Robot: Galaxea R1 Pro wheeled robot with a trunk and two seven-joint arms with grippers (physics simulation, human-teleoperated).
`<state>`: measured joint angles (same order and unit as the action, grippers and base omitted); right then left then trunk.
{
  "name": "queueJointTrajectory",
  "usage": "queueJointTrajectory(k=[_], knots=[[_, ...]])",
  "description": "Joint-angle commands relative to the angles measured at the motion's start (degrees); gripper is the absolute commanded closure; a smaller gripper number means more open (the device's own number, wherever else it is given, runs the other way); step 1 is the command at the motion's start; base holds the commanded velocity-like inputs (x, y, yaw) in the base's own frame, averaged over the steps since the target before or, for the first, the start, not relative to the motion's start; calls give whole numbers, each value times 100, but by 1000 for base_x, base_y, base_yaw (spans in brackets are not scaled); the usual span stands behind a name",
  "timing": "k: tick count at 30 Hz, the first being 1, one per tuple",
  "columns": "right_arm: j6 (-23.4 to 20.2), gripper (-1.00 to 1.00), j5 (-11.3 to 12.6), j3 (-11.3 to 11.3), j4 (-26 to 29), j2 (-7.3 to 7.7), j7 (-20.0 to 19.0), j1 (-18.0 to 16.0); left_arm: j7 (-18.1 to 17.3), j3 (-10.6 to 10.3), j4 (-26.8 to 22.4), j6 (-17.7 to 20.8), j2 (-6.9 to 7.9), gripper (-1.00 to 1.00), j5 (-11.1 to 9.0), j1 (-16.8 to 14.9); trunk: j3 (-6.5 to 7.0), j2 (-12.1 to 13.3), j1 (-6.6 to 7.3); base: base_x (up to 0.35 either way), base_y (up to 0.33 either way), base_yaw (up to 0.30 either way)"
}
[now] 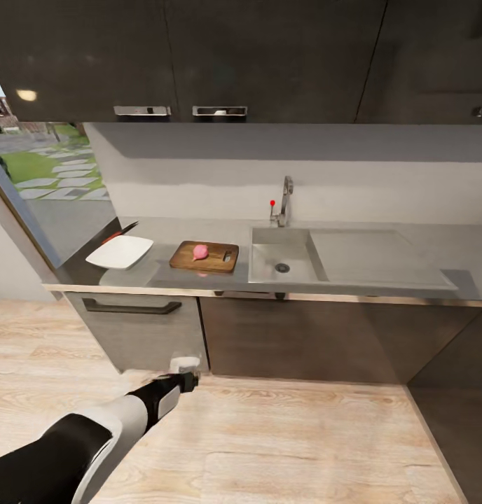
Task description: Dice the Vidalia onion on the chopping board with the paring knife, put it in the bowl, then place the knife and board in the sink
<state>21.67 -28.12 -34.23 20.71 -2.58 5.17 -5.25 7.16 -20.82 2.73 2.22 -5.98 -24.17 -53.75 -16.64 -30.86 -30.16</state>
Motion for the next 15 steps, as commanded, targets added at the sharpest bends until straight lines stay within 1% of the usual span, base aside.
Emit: queueJointTrajectory(k=[1,2,3,4,5,6,7,8,10,12,14,15], knots=[[13,-100,-62,-34,92,-5,15,-10,-70,-60,80,-130,19,-100,-43,114,-8,-8,-2,0,0,0],[10,-100,-62,-33,176,-5,13,-17,-116,-64,119,-311,37,-100,-43,260,-8,-8,-2,0,0,0],[3,-100,-62,-27,294,-5,12,-39,-147,-68,155,-869,72,-100,-43,535,-8,-8,-2,0,0,0],[0,-100,-62,-22,353,-5,8,-62,-156,-69,170,-1338,102,-100,-44,732,-8,-8,-2,0,0,0],[-1,-100,-62,-20,376,-5,7,-77,-157,-70,177,-1590,119,-100,-44,834,-8,-8,-2,0,0,0],[-3,-100,-62,-17,425,-5,3,-131,-156,-71,189,-2298,171,-100,-44,1149,-8,-8,-2,0,0,0],[-4,-100,-62,-16,444,-5,-19,-173,-146,-71,193,-2685,220,-100,-44,1365,-8,-8,-2,0,0,0],[-4,-100,-62,-15,451,-5,-45,-194,-137,-71,195,-2855,249,-100,-44,1471,-8,-8,-2,0,0,0],[-4,-100,-65,-10,467,-5,-255,-273,-101,-75,199,-3476,376,-100,-44,1876,-8,-8,-2,0,0,0],[-9,-100,-67,-8,473,-5,-398,-308,-90,-74,200,-3809,428,-100,-44,2046,-8,-8,-2,0,0,0],[-22,-100,-69,-6,480,-5,-634,-345,-46,-72,201,-4473,516,-100,-44,2344,-8,-8,-2,0,0,0],[-18,-100,-67,-8,474,-5,-749,-361,3,-73,201,-4827,606,-100,-44,2524,-8,-8,-2,0,0,0]])
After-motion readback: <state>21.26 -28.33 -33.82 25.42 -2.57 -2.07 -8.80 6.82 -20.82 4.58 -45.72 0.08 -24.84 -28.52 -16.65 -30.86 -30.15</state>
